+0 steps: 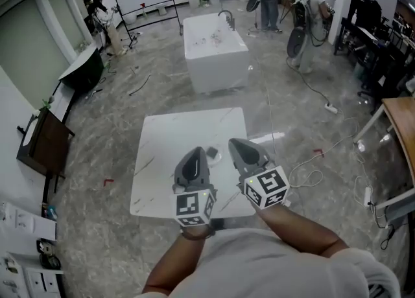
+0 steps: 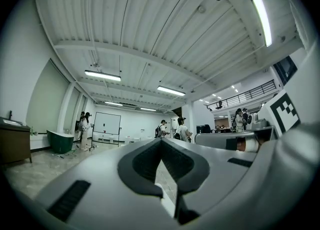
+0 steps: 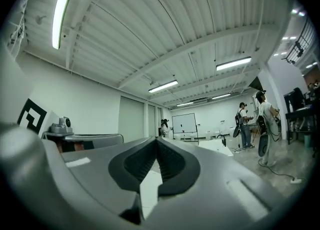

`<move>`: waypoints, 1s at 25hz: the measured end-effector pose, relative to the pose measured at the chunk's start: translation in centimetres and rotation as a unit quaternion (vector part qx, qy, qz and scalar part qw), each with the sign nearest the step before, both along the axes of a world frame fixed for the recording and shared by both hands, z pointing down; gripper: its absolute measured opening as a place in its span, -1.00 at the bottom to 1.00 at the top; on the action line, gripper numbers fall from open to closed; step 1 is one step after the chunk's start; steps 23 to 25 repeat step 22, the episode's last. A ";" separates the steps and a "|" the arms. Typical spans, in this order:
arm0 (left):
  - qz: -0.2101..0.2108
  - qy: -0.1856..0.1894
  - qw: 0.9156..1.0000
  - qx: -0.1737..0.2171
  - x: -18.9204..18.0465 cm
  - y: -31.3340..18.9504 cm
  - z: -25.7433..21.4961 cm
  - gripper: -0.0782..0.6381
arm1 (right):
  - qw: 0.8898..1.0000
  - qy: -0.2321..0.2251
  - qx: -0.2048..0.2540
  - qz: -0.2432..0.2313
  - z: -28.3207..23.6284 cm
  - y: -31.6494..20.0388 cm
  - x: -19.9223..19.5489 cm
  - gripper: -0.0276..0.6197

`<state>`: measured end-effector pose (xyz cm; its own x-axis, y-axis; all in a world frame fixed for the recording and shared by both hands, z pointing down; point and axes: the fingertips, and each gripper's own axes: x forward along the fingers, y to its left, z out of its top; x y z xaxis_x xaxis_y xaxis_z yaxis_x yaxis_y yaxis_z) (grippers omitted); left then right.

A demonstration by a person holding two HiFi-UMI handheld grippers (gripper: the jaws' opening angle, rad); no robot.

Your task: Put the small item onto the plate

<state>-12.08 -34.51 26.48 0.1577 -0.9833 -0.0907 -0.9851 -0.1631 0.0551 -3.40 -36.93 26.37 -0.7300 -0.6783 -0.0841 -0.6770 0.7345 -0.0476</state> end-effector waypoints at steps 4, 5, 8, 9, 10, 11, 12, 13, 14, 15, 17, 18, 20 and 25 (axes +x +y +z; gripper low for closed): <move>0.001 -0.012 1.000 0.019 1.0 1.5 -1.5 -0.76 | 1.000 -0.004 0.022 -0.001 -1.7 1.7 0.7 -0.91; -0.001 -0.014 1.000 0.022 1.0 1.8 -1.8 -0.76 | 1.000 -0.004 0.028 -0.002 -2.1 2.1 0.8 -0.91; -0.004 -0.015 0.999 0.027 1.2 2.3 -2.5 -0.76 | 0.999 -0.005 0.037 0.000 -3.0 2.7 1.1 -0.91; -0.004 -0.016 0.999 0.029 1.3 2.5 -2.7 -0.76 | 0.999 -0.005 0.038 0.001 -3.1 2.9 1.3 -0.91; -0.003 -0.016 0.999 0.032 1.4 2.7 -2.9 -0.76 | 0.999 -0.006 0.039 0.002 -3.2 3.1 1.4 -0.91; -0.003 -0.016 0.999 0.035 1.4 2.9 -3.0 -0.76 | 0.999 -0.007 0.039 0.003 -3.3 3.2 1.5 -0.91; -0.003 -0.017 0.999 0.038 1.3 3.0 -3.2 -0.76 | 0.999 -0.009 0.039 0.003 -3.4 3.3 1.6 -0.91; -0.003 -0.018 0.999 0.041 1.3 3.2 -3.4 -0.76 | 0.999 -0.010 0.040 0.002 -3.5 3.5 1.6 -0.91; -0.004 -0.019 0.999 0.043 1.3 3.3 -3.6 -0.76 | 0.999 -0.010 0.041 0.002 -3.6 3.6 1.7 -0.91; -0.005 -0.019 0.999 0.044 1.4 3.4 -3.7 -0.76 | 0.999 -0.011 0.041 0.002 -3.7 3.8 1.8 -0.91; -0.004 -0.018 0.999 0.044 1.6 3.5 -3.8 -0.76 | 0.999 -0.013 0.041 0.001 -3.9 4.0 2.1 -0.91; -0.003 -0.018 0.999 0.043 1.7 3.6 -3.8 -0.76 | 0.999 -0.013 0.040 0.002 -4.0 4.1 2.2 -0.91; -0.002 -0.018 0.999 0.041 1.6 3.8 -3.7 -0.76 | 0.999 -0.013 0.040 0.002 -4.0 4.2 2.2 -0.91; -0.002 -0.019 0.999 0.040 1.5 3.9 -3.6 -0.76 | 0.999 -0.013 0.040 0.002 -3.9 4.3 2.1 -0.91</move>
